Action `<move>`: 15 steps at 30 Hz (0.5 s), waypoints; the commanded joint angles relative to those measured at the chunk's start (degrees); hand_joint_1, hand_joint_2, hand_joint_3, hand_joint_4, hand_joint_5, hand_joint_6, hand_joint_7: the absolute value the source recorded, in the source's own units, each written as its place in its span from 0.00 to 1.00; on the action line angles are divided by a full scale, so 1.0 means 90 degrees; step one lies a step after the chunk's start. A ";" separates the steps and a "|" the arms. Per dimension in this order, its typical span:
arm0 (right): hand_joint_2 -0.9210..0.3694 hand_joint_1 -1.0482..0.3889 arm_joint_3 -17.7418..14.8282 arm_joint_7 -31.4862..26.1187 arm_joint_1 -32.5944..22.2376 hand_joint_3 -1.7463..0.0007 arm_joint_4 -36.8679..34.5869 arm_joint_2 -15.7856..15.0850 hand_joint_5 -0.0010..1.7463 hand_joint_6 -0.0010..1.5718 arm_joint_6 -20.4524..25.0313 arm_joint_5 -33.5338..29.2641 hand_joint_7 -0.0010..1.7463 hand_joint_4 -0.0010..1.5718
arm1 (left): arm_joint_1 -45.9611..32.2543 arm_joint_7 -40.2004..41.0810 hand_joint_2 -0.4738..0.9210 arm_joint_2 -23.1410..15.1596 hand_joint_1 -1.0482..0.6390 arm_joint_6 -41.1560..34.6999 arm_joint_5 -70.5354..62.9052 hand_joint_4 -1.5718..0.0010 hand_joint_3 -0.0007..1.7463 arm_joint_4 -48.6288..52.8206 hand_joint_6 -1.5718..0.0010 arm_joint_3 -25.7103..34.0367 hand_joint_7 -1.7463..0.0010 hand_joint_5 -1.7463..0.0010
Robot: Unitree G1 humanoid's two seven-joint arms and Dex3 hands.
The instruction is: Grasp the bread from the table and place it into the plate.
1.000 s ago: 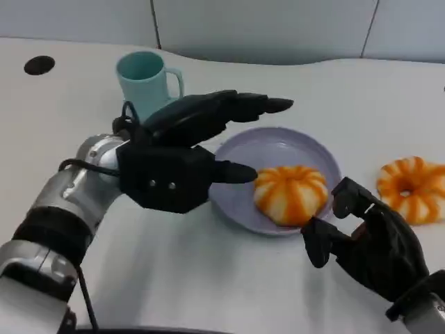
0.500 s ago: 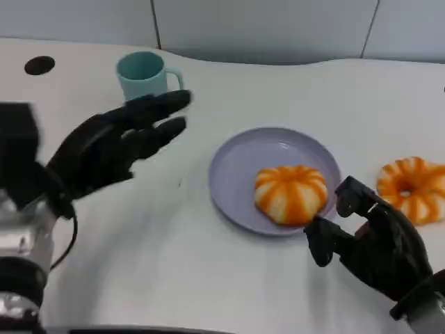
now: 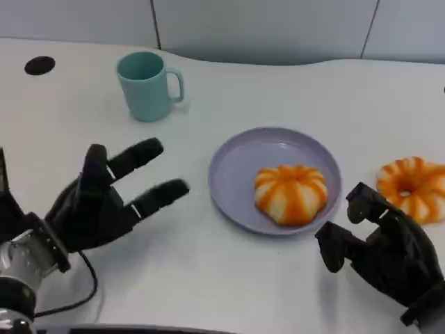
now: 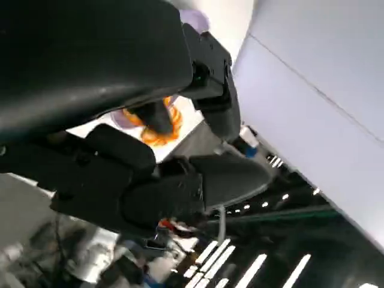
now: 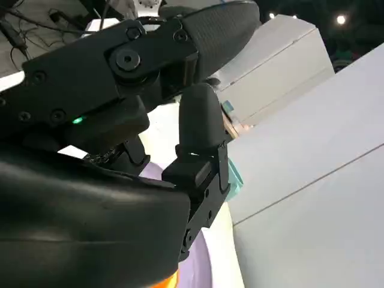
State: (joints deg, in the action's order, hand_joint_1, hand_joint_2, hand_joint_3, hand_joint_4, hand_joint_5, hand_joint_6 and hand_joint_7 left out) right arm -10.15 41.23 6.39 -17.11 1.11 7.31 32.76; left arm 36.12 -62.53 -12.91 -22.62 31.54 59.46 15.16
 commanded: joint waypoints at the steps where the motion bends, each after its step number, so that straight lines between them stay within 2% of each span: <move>1: 0.03 0.46 -0.0070 -0.0018 -0.0111 1.00 0.0186 -0.0136 1.00 0.40 0.0159 0.0093 1.00 0.55 | 0.0055 0.0167 0.84 0.0080 0.50 0.0374 -0.0238 0.13 0.68 -0.0016 0.42 0.0027 0.00 0.00; 2: 0.03 0.46 -0.0074 -0.0032 -0.0115 1.00 0.0209 -0.0142 1.00 0.40 0.0176 0.0086 1.00 0.55 | 0.0039 0.0133 0.77 0.0095 0.52 0.0522 -0.0339 0.10 0.77 -0.0033 0.38 -0.0031 0.00 0.00; 5: 0.03 0.46 -0.0072 -0.0083 -0.0131 1.00 0.0268 -0.0151 1.00 0.40 0.0201 0.0050 1.00 0.55 | 0.0041 0.0049 0.68 0.0113 0.55 0.0760 -0.0590 0.06 0.89 -0.0002 0.35 -0.0167 0.00 0.00; 8: 0.03 0.46 -0.0086 -0.0117 -0.0128 1.00 0.0284 -0.0135 1.00 0.41 0.0226 0.0063 1.00 0.56 | 0.0051 0.0003 0.64 0.0132 0.57 0.0841 -0.0744 0.05 0.94 0.0032 0.35 -0.0250 0.00 0.00; 15: 0.02 0.46 -0.0111 -0.0137 -0.0069 1.00 0.0251 -0.0136 1.00 0.40 0.0235 0.0048 1.00 0.55 | 0.0244 -0.0325 0.58 0.0090 0.57 0.0907 -0.0975 0.01 0.99 0.0408 0.32 -0.0310 0.00 0.00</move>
State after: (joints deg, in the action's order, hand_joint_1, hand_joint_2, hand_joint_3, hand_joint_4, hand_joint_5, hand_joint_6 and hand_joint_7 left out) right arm -10.75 40.62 5.71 -15.27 0.75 9.32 33.09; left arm 36.77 -63.53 -11.33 -15.52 23.94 61.69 12.78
